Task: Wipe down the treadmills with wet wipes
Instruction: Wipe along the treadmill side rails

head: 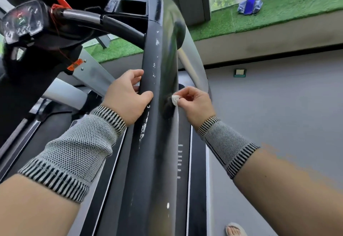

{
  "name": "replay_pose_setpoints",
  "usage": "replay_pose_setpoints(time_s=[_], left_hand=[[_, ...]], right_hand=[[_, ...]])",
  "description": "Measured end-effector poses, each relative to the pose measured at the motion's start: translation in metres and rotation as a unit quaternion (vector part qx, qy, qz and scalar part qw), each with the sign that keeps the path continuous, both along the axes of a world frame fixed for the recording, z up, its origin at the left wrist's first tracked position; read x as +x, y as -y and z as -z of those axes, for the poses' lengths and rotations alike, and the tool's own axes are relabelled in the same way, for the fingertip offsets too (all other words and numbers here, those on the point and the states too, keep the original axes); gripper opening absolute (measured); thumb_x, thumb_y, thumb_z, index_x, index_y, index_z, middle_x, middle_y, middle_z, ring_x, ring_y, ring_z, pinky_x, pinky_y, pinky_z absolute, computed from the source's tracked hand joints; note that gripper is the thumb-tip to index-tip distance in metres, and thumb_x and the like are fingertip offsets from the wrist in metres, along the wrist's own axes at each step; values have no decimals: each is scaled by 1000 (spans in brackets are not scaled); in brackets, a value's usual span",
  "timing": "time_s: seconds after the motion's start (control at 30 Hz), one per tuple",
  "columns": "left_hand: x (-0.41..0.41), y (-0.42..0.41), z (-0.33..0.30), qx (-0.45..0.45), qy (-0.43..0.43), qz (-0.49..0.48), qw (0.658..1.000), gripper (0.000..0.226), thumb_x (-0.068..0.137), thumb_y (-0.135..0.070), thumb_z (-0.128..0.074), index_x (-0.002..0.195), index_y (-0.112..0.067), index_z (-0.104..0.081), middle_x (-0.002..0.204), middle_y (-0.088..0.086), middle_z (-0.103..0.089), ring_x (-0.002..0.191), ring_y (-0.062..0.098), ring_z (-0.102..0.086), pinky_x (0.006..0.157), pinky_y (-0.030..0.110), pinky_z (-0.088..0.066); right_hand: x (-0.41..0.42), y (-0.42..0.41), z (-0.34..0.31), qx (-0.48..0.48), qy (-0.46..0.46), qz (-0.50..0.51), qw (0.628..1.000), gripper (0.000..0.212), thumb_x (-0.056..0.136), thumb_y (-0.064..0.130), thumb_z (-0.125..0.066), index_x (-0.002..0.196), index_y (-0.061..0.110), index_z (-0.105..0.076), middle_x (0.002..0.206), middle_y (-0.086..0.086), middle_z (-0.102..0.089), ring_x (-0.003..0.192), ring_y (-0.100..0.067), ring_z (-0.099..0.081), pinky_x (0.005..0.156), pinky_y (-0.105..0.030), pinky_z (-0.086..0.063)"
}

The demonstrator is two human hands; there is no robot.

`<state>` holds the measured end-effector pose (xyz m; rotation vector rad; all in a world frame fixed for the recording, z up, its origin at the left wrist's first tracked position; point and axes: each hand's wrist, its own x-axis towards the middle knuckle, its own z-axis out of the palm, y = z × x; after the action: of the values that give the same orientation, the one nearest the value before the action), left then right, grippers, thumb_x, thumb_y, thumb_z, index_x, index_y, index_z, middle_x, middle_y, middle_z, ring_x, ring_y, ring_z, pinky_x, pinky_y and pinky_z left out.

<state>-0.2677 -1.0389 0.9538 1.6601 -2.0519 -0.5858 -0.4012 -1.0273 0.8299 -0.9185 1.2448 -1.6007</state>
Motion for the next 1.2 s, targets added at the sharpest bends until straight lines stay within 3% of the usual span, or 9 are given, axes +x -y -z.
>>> replay_pose_setpoints(time_s=[0.1,0.2,0.33,0.4,0.6,0.8,0.9,1.07,1.2], left_hand=[[0,1,-1,-2,6,1,1000,56,85,-9,-66,137,-15,-47,135,-2,-54,114,9,-56,94,13,-41],[0,1,0,0,13,2,1000,55,85,-11,-65,137,-15,-46,134,-3,-54,107,5,-55,79,0,-37],[3,0,0,-6,11,3,1000,54,85,-13,-66,136,-14,-48,135,-5,-54,104,-1,-52,91,10,-38],[4,0,1,-8,8,5,1000,53,85,-14,-66,136,-14,-48,135,-5,-54,103,0,-54,98,17,-40],[9,-5,5,1,-12,-14,1000,42,90,-20,-64,130,-15,-54,123,-7,-59,91,0,-57,95,21,-42],[10,-18,4,24,-44,-37,998,43,84,-32,-61,124,-16,-59,118,0,-65,107,18,-62,102,44,-46],[11,-25,3,31,-48,-44,997,60,69,-42,-56,123,-17,-60,117,-1,-66,105,17,-63,100,46,-47],[15,-34,3,54,-50,-38,997,58,70,-37,-61,124,-17,-59,113,-4,-66,100,12,-63,100,44,-47],[18,-36,3,49,-38,-30,998,35,88,-16,-65,122,-16,-60,98,-17,-63,95,10,-63,101,40,-47]], right_hand=[[7,-26,21,25,6,-27,999,27,78,-8,-66,66,15,-63,69,1,-64,64,-3,-59,69,-19,-50],[6,-11,15,35,33,3,999,24,81,-3,-68,66,16,-62,61,3,-60,54,-3,-54,59,-16,-47],[3,34,2,65,134,47,988,17,84,10,-70,71,17,-62,61,4,-60,57,-10,-54,62,-26,-48],[6,36,12,97,124,55,986,19,86,8,-67,71,18,-60,64,0,-58,63,-17,-52,67,-35,-47],[20,-15,44,162,114,-24,980,16,88,7,-60,75,16,-60,68,-7,-52,64,-20,-50,65,-36,-46],[7,19,29,171,66,15,983,16,87,11,-62,73,19,-60,66,1,-57,57,-12,-50,60,-28,-45],[18,-7,34,196,76,2,978,14,85,15,-63,72,18,-60,63,2,-57,59,-15,-52,64,-33,-47],[21,-39,28,177,91,-36,979,19,89,3,-57,73,13,-55,64,-2,-49,51,-12,-44,44,-24,-38],[12,-14,8,156,45,1,987,20,86,9,-61,69,19,-56,63,2,-53,53,-13,-50,60,-33,-49]])
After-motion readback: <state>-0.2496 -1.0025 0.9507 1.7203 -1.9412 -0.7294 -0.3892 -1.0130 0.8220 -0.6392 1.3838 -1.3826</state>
